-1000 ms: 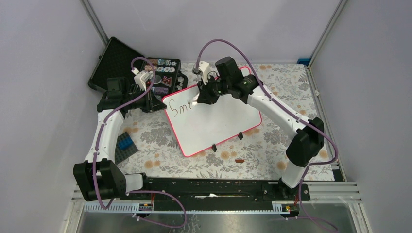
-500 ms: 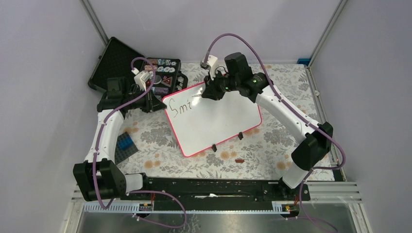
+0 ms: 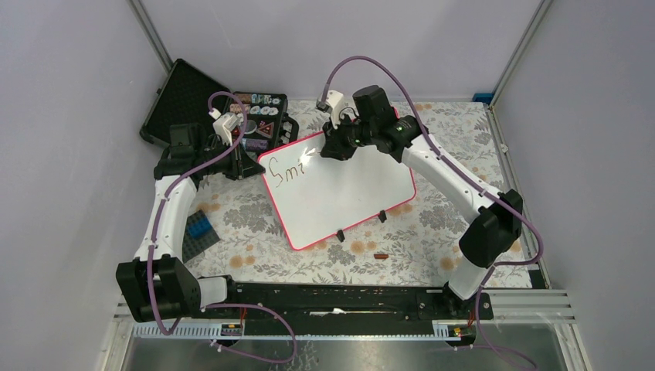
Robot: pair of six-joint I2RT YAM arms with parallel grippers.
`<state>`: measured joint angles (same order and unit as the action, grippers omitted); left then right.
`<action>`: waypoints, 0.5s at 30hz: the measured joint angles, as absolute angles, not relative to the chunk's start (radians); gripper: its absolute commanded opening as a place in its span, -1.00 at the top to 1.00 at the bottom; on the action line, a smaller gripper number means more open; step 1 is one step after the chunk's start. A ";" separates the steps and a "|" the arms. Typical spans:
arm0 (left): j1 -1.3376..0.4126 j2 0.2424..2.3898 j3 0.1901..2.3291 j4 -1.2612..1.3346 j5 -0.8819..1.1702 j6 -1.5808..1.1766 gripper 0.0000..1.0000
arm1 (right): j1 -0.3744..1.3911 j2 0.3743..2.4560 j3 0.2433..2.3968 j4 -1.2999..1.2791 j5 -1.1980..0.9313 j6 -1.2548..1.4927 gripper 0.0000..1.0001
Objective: Write a sentence on the whiteboard
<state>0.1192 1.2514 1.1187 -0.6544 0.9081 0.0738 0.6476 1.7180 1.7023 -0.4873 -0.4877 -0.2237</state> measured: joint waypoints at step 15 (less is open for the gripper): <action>0.119 1.251 1.119 -0.654 0.908 0.074 1.00 | 0.648 1.736 1.705 -0.479 -0.487 -0.224 1.00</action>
<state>0.1192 1.2514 1.1187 -0.6544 0.9077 0.0738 0.6476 1.7355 1.7046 -0.4789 -0.4870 -0.2237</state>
